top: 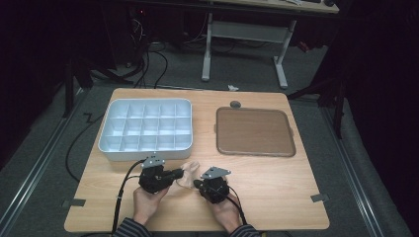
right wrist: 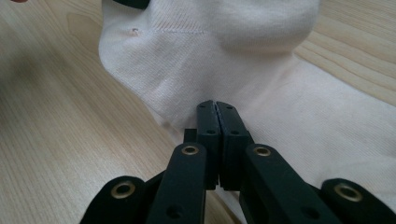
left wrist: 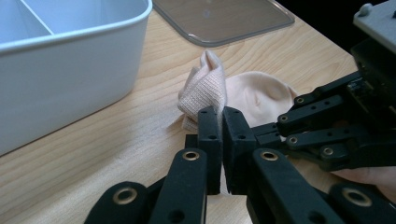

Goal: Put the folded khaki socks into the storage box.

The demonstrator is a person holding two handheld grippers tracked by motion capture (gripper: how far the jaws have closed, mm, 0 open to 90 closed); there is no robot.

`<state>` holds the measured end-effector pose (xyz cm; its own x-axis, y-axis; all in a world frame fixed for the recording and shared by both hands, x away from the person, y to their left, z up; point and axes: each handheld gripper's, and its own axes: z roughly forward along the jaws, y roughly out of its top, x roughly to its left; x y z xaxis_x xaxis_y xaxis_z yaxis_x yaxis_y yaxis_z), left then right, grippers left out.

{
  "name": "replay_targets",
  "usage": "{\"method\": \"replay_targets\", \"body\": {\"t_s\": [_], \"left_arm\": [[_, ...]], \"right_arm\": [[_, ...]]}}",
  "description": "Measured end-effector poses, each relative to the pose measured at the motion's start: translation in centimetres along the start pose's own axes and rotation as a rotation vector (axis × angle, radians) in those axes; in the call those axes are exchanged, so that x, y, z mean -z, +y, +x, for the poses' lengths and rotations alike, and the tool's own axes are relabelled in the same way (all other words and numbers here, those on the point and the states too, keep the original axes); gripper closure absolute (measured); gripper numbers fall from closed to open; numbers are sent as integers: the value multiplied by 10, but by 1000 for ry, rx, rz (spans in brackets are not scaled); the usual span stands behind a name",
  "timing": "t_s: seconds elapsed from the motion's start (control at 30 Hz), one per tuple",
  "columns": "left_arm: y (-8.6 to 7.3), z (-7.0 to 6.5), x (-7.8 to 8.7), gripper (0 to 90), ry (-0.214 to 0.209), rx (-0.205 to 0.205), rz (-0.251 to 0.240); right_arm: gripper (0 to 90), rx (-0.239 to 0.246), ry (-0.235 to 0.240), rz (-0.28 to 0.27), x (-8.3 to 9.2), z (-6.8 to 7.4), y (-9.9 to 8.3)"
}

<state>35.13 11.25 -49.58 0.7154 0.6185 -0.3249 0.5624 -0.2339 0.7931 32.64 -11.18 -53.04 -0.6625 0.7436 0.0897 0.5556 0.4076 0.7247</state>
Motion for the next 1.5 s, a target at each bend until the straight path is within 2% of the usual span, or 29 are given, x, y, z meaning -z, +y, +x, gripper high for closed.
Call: {"method": "replay_targets", "body": {"t_s": [0.23,0.37,0.47,0.63,0.73,0.77,0.83,1.0,1.17,1.23,1.37,1.5], "left_arm": [[2,-1,2,874,-5,0,-15],[1,0,6,874,16,-14,-8],[0,2,7,873,23,-6,-4],[1,2,6,873,27,-1,-2],[1,1,6,873,34,-9,5],[1,0,5,873,34,-6,3],[1,0,5,873,35,-6,3],[2,-4,2,873,42,-27,12],[2,-6,2,873,42,-24,15],[3,-6,1,873,40,-24,17],[3,-9,-2,873,37,-29,21],[3,-11,-5,873,29,-32,22]], "right_arm": [[887,5,15,4,-6,4,5],[859,-1,42,2,-8,6,8],[840,-6,37,-15,-1,6,9],[826,-6,1,-51,17,0,8],[818,-26,-54,-84,34,-10,4],[799,-43,-94,-93,42,-17,1],[792,-51,-108,-93,45,-19,-1],[755,-81,-202,-93,57,-34,-14],[724,-123,-206,-90,57,-41,-21],[722,-126,-204,-87,55,-41,-21],[723,-158,-194,-51,46,-46,-27],[775,-161,-186,-36,41,-47,-31]]}}
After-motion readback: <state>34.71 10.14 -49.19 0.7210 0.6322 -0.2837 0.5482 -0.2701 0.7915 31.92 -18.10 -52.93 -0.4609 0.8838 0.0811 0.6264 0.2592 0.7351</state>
